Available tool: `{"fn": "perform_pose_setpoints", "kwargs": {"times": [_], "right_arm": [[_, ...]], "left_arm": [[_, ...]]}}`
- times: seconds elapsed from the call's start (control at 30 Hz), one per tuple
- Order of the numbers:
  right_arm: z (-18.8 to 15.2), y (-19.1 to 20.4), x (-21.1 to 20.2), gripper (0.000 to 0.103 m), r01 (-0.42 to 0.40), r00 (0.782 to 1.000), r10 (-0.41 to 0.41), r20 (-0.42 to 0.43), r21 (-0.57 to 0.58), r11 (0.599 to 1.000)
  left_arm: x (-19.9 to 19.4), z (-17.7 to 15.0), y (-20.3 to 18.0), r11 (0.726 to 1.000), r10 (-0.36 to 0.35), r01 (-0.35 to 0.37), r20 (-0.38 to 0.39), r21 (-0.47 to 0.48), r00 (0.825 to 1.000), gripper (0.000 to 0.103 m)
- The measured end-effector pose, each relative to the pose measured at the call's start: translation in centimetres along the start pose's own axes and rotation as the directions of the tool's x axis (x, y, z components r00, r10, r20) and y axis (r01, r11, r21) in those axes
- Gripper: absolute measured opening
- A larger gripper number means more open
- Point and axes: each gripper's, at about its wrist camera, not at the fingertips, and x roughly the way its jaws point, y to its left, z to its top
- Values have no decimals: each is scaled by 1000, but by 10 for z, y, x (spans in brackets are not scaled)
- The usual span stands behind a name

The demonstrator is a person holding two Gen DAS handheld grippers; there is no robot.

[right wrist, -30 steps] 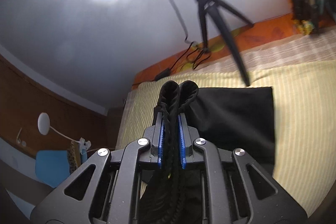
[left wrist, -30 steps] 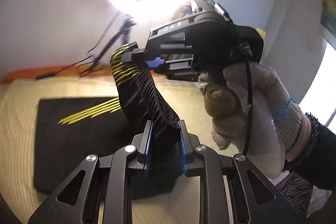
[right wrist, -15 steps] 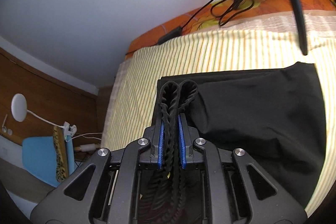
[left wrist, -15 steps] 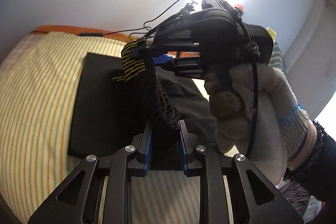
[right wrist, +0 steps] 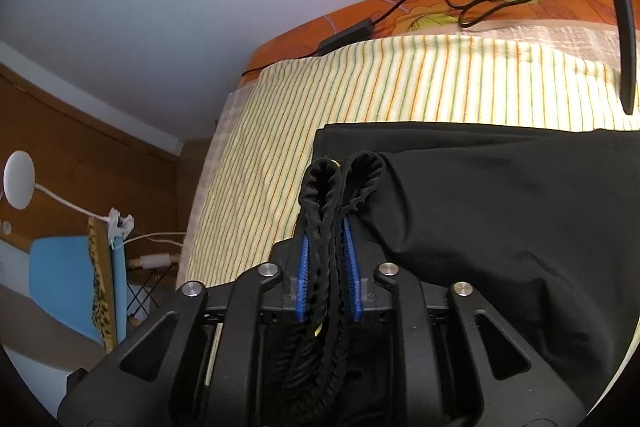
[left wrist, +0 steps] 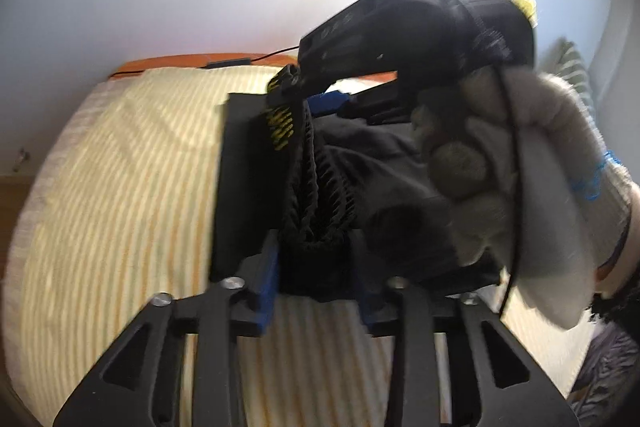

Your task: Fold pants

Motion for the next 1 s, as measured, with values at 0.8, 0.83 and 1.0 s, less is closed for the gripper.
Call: {"fn": "perform_pose_setpoints", "kwargs": {"times": [0.8, 0.83, 1.0], "right_arm": [[-22, -106, -75, 43, 398, 916, -384, 114, -136, 907], [-23, -108, -74, 43, 392, 919, -377, 118, -142, 909], [-16, -123, -91, 43, 356, 931, -344, 122, -91, 930]], "left_arm": [[15, 7, 24, 981, 187, -189, -47, -39, 981, 57], [10, 8, 20, 979, 201, -202, -39, -20, 979, 57], [-3, 23, 18, 967, 254, -254, 24, -1, 967, 55]]}}
